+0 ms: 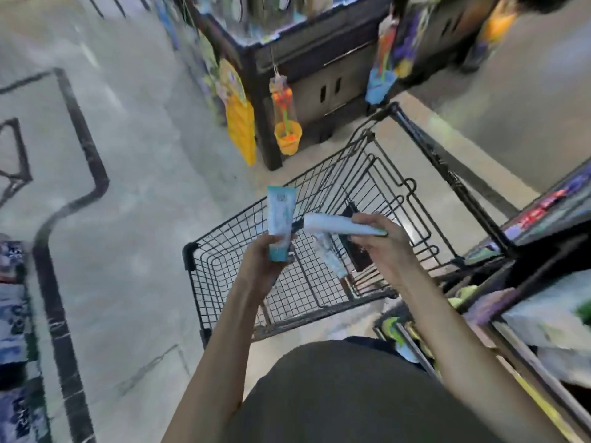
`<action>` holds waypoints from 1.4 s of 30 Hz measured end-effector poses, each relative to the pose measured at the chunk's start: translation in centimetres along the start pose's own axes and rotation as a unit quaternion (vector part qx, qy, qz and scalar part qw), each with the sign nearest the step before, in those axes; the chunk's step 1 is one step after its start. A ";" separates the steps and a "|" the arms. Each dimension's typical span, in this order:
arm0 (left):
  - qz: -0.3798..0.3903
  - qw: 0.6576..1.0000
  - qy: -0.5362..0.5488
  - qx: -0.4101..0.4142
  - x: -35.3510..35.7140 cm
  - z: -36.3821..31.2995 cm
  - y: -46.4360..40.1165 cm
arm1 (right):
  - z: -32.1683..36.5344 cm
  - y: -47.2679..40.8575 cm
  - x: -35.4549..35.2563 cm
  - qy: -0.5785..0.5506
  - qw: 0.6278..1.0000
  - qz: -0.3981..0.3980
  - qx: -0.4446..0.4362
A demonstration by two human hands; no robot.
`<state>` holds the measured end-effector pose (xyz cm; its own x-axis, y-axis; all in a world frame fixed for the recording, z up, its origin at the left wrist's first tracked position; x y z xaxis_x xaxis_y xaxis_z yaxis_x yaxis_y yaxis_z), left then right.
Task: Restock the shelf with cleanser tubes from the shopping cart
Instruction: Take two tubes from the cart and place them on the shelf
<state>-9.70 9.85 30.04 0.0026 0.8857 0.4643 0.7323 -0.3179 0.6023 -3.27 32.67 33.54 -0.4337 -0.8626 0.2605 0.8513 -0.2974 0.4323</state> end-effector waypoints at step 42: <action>0.424 0.850 -0.271 -0.153 19.1 24.6 27.7 | -8.6 48.0 -19.2 -0.304 0.797 -0.477 -0.212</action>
<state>27.36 26.30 39.65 0.8161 0.2935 0.4979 0.0996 -0.9200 0.3791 48.41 31.43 41.84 -0.8967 0.1572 0.4138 0.0167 -0.9221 0.3865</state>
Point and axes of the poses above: each hand's wrist, its own y-axis away from the middle knuckle, its own x-axis out of the palm, z = x × y, the point moved 10 cm from there along -y, towards the middle knuckle, and after that the axes turned 4 degrees about -z, right-handed, at the moved point
